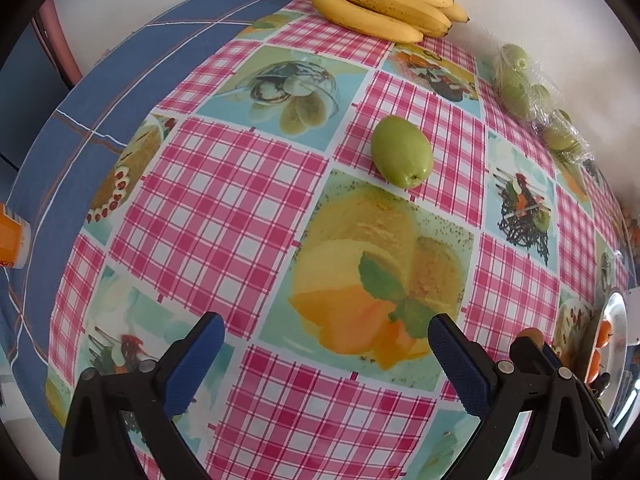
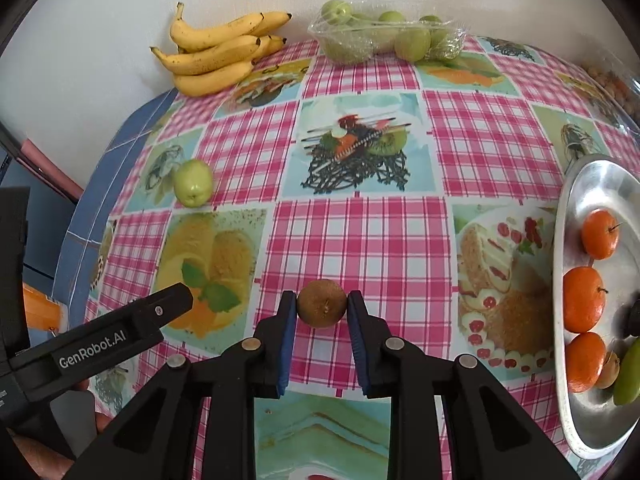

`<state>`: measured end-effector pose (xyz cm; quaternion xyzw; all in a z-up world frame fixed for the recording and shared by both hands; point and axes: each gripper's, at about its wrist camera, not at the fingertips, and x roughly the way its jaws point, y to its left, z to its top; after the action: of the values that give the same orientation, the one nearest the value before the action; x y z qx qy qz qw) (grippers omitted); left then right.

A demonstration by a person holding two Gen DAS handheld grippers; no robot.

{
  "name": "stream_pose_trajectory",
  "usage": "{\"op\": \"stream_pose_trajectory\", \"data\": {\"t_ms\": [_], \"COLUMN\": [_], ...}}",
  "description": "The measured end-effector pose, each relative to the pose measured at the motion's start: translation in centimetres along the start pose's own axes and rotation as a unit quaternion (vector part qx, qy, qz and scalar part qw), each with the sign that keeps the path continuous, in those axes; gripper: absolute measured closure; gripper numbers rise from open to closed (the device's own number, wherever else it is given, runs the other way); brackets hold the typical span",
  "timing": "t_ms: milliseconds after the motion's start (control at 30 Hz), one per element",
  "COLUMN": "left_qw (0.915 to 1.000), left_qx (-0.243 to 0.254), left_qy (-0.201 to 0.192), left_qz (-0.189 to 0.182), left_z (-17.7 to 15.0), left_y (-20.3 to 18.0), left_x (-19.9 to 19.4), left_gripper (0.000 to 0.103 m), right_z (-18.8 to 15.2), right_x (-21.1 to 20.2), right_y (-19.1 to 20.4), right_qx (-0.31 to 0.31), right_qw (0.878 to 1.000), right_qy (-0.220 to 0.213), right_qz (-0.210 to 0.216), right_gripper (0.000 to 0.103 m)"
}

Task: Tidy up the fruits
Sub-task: 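Close the right gripper on the small brown kiwi on the table, then lift the kiwi with the right gripper while the left grasps the green pear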

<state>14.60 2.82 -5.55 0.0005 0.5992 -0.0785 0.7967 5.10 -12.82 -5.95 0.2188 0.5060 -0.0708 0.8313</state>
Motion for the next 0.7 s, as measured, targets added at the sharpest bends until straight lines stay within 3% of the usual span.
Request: {"op": "stream_pose_trajectory", "data": {"t_ms": [167,400,700], "left_qw": [0.9998,0.9971,0.9949], "left_qx": [0.004,0.014,0.011], "left_qy": [-0.019,-0.074,-0.092], "left_qz": [0.001,-0.012,-0.038], "left_z": [1.0,2.7,4.7], "left_y": [-0.1,-1.0,-1.4], "left_x": [-0.4,-1.6,-1.3], "left_gripper": [0.000,0.000,0.000], "right_z": [0.3,1.5,2.8], "right_x": [0.2,0.3,0.9], "right_y": [-0.4,-1.0,-1.2], "right_qx": [0.005,0.007,0.003], "right_qw": [1.000,1.000,1.000], "right_qy": [0.003,-0.006,-0.013], "right_qz": [-0.002,-0.011,-0.019], "right_gripper": [0.076,0.076,0.076]}}
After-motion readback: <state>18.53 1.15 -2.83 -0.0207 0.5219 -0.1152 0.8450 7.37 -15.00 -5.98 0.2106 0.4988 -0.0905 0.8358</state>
